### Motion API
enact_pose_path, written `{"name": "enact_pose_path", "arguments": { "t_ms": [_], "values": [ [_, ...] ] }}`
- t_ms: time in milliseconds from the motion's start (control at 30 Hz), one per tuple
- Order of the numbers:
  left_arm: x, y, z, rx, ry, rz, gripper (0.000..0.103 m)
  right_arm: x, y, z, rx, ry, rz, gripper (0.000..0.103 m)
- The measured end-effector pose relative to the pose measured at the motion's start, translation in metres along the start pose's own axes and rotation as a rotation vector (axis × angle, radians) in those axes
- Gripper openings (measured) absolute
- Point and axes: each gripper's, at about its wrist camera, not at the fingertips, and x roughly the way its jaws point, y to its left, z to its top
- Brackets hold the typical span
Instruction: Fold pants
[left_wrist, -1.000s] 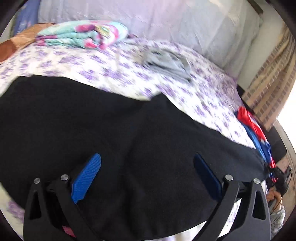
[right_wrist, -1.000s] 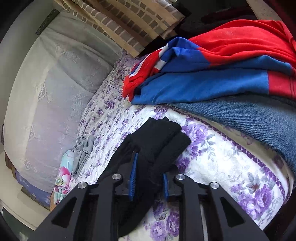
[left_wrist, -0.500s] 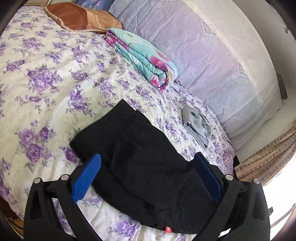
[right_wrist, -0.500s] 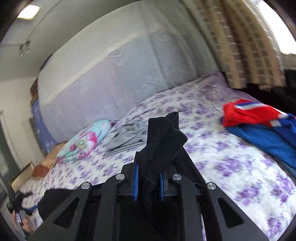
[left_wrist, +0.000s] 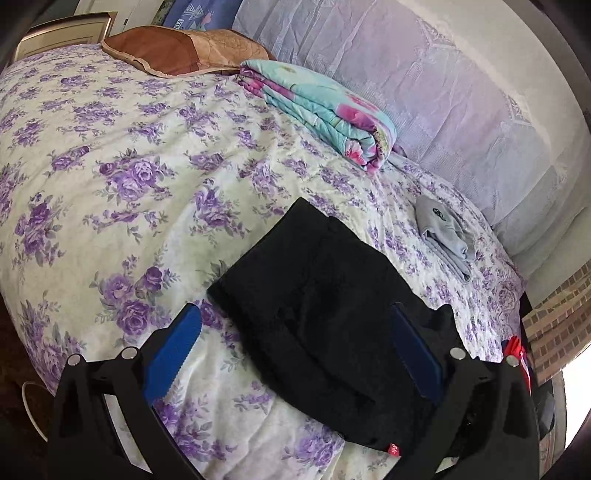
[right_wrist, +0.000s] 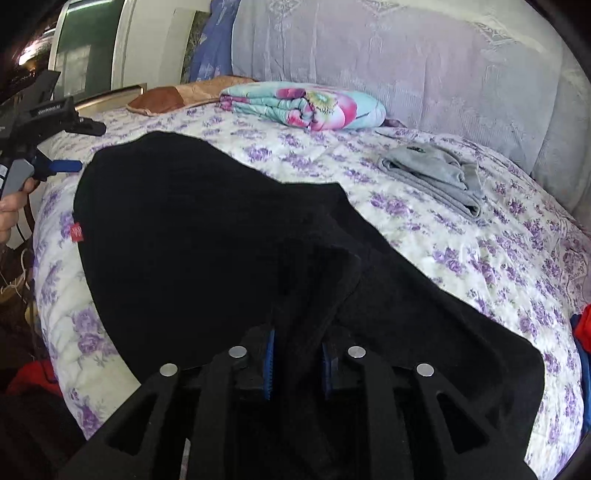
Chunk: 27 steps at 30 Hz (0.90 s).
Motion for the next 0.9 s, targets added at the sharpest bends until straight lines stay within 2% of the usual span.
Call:
{"name": "enact_pose_path", "arguments": {
  "t_ms": [100, 133, 233, 300, 333, 400, 433, 467, 533, 567, 667, 800, 833, 900],
  "values": [
    [0.008, -0.003, -0.003, 0.014, 0.030, 0.012, 0.098, -0.002, 0.013, 0.003, -0.048, 0.026, -0.009, 0.056],
    [0.010, -0.003, -0.003, 0.019, 0.035, 0.017, 0.098, -0.007, 0.013, 0.003, -0.031, 0.019, 0.038, 0.067],
    [0.015, 0.000, -0.004, 0.018, 0.046, 0.028, 0.098, -0.038, -0.005, 0.007, 0.106, -0.064, 0.253, 0.068],
    [0.019, 0.003, -0.005, 0.007, 0.054, 0.031, 0.098, -0.055, -0.021, 0.013, 0.197, -0.130, 0.310, 0.068],
    [0.021, 0.003, -0.006, 0.004, 0.057, 0.031, 0.098, -0.059, -0.031, 0.015, 0.244, -0.165, 0.295, 0.068],
    [0.022, 0.002, -0.007, 0.014, 0.057, 0.039, 0.098, -0.053, -0.043, 0.019, 0.302, -0.181, 0.161, 0.068],
    [0.022, 0.001, -0.007, 0.023, 0.057, 0.045, 0.098, -0.042, -0.046, 0.020, 0.311, -0.146, 0.083, 0.068],
    [0.022, 0.000, -0.008, 0.026, 0.057, 0.048, 0.098, -0.027, -0.047, 0.018, 0.307, -0.091, 0.040, 0.068],
    [0.022, 0.000, -0.008, 0.025, 0.059, 0.045, 0.098, 0.010, -0.042, 0.010, 0.268, 0.051, 0.029, 0.070],
    [0.022, 0.000, -0.007, 0.021, 0.061, 0.041, 0.098, 0.024, -0.037, 0.005, 0.244, 0.090, 0.033, 0.074],
    [0.022, 0.000, -0.008, 0.019, 0.065, 0.038, 0.098, 0.015, -0.047, 0.006, 0.306, 0.059, 0.089, 0.076],
    [0.025, -0.001, -0.008, 0.023, 0.060, 0.050, 0.098, -0.009, -0.064, -0.005, 0.442, -0.066, 0.126, 0.078],
    [0.026, -0.002, -0.007, 0.024, 0.058, 0.051, 0.098, -0.012, -0.066, -0.007, 0.447, -0.074, 0.124, 0.082],
    [0.030, -0.001, -0.006, 0.018, 0.054, 0.053, 0.098, 0.003, -0.068, -0.009, 0.428, -0.005, 0.119, 0.088]
  ]
}}
